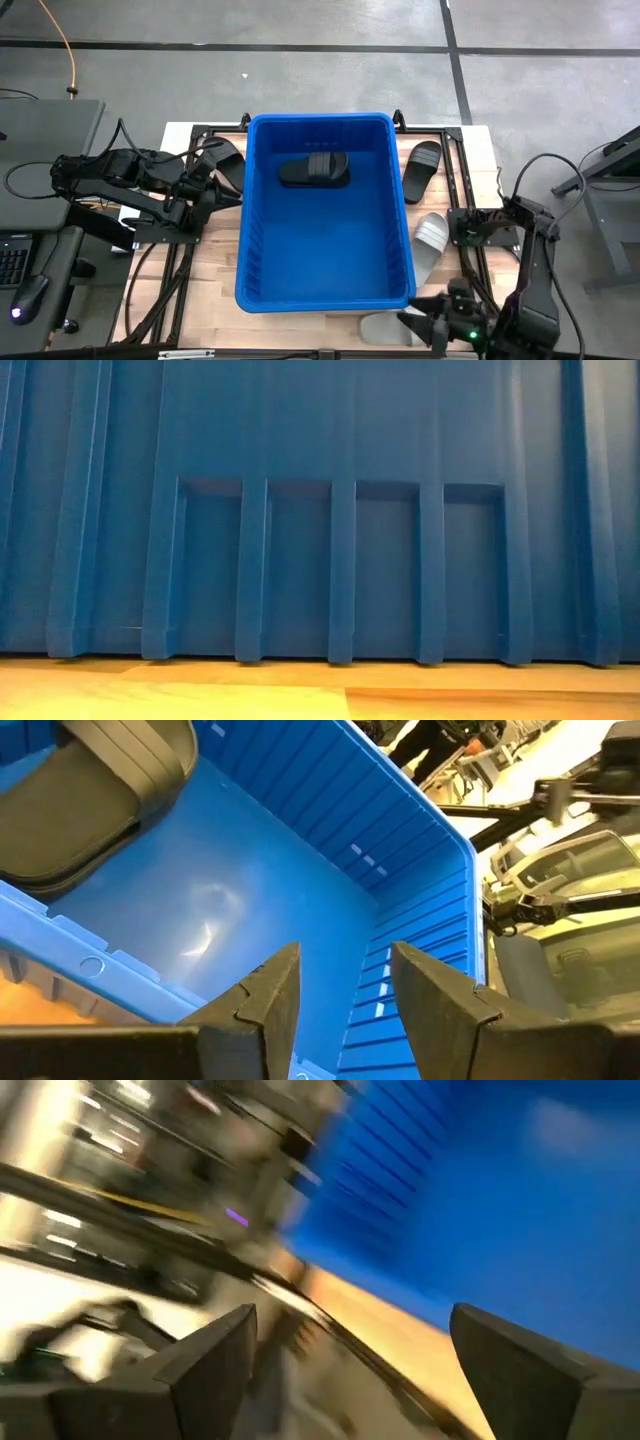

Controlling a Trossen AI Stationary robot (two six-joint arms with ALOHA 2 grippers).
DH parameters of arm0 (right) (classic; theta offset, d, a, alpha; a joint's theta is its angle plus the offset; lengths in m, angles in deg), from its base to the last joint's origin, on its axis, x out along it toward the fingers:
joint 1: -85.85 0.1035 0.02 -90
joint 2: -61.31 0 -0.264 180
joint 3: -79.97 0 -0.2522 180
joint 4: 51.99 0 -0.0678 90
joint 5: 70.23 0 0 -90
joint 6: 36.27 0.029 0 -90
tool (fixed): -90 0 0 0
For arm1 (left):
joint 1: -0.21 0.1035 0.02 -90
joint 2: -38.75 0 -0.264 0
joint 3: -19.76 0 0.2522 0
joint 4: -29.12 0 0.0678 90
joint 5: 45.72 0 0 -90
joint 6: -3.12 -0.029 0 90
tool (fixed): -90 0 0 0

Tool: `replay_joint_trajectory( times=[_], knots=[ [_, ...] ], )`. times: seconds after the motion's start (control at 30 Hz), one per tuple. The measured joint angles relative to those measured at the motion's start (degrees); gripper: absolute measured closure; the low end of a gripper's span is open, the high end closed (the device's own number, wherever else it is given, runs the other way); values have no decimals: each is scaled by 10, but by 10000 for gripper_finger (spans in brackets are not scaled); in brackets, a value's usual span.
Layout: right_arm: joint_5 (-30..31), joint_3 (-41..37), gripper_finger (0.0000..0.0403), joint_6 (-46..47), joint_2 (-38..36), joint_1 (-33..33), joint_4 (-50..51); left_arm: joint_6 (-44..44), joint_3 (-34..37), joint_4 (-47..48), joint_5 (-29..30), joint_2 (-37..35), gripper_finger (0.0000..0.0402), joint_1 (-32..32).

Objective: Pick and place slides into bin
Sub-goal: Put the bottom gray slide into the blue bin

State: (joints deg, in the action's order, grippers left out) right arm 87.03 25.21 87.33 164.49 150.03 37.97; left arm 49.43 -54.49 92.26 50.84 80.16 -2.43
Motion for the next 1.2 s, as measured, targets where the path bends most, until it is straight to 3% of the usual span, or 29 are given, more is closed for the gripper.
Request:
replay_joint_trajectory(
  times=[0.1,0.3,0.4,0.53,0.63,0.83,0.93,1.07,1.13,1.2],
  knots=[
    [23,0,84,-151,0,-39,-116,0,0,0,4,0,254,0],
    [-69,1,84,-428,12,-118,-333,-7,0,0,13,3,254,0],
    [-153,1,84,-603,12,-165,-481,-10,0,0,23,5,254,0],
    [-345,1,84,-806,10,-234,-653,-10,0,0,24,9,254,0],
    [-443,1,84,-878,3,-273,-698,-7,0,0,23,12,254,0],
    [-545,-4,84,-968,-6,-323,-742,5,0,0,19,12,254,0],
    [-556,-94,84,-971,-35,-327,-859,6,0,0,19,12,254,0],
    [-608,-343,84,-976,-86,-323,-1222,7,0,0,19,12,254,0],
    [-584,-436,84,-967,-128,-310,-1336,7,0,0,19,12,254,0],
    [-530,-492,84,-952,-173,-285,-1353,8,0,0,19,12,254,0]
  ],
)
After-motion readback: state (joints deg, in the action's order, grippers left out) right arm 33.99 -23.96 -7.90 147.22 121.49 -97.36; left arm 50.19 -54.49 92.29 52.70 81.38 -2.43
